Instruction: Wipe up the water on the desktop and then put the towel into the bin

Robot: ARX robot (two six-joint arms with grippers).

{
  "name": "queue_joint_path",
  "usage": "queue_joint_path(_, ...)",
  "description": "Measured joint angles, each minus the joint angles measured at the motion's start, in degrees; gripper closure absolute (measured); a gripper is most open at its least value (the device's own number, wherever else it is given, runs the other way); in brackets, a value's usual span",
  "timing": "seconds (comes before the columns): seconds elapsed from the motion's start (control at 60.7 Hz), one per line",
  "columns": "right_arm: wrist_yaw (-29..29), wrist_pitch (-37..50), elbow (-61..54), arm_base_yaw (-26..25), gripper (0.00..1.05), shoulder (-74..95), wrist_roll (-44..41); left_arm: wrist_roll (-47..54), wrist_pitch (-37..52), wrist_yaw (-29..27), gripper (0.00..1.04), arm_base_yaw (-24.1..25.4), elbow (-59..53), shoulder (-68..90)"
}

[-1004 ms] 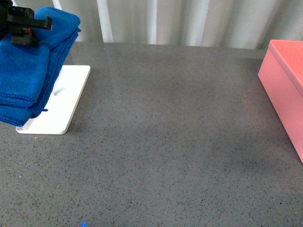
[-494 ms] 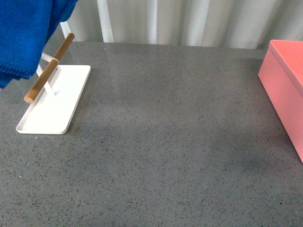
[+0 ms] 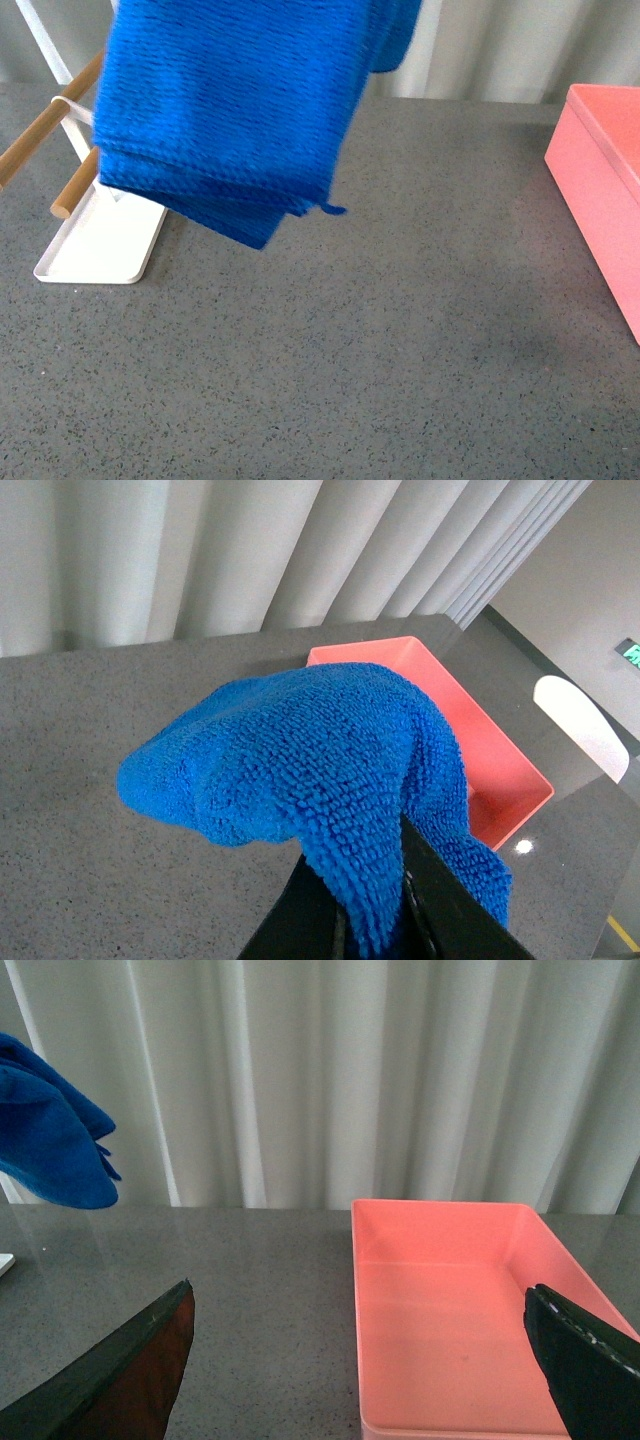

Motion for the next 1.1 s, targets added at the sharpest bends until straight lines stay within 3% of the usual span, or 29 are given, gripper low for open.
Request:
queue_joint_path(0.214, -0.66, -0.46, 0.15, -0.13, 0.07, 0.33, 0.5, -0.09, 0.0, -0.98, 1.0, -0.85, 0.0, 1.05)
queue_joint_path(0.329, -17.79, -19.96, 10.05, -8.44, 0.07, 18.99, 5.92, -0.15, 0.0, -1.14, 1.0, -0.76, 0.0, 1.05)
queue_joint_path(0.428, -25.73, -15.72, 14.47, -14.64, 0.07, 33.2, 5.55, -0.15, 0.0, -0.98, 1.0, -0.9, 0.0, 1.05)
queue_joint_path(0.527, -32.96, -10.97, 18.95, -15.63, 0.07, 43.98, 2.78, -0.17, 0.0, -1.18, 1.0, -0.74, 0.0, 1.07)
queue_joint_path(0.675, -39.32, -9.16, 24.92, -11.63, 0.07, 59.63, -1.51, -0.17, 0.0, -1.07, 1.0, -0.87, 0.0, 1.07)
queue_joint_path(0.79, -43.82, -5.07, 28.09, -5.64, 0.07, 68.41, -3.78, -0.2, 0.0, -1.16, 1.0, -0.83, 0.0, 1.07)
queue_joint_path(1.004, -43.3, 8.7, 34.45, 5.97, 0.07, 81.55, -4.46, -0.2, 0.0, -1.14, 1.0, -0.85, 0.0, 1.07)
queue_joint_path(1.103, -43.21, 12.81, 36.94, 8.94, 0.07, 85.02, -2.75, -0.17, 0.0, -1.11, 1.0, -0.85, 0.0, 1.07)
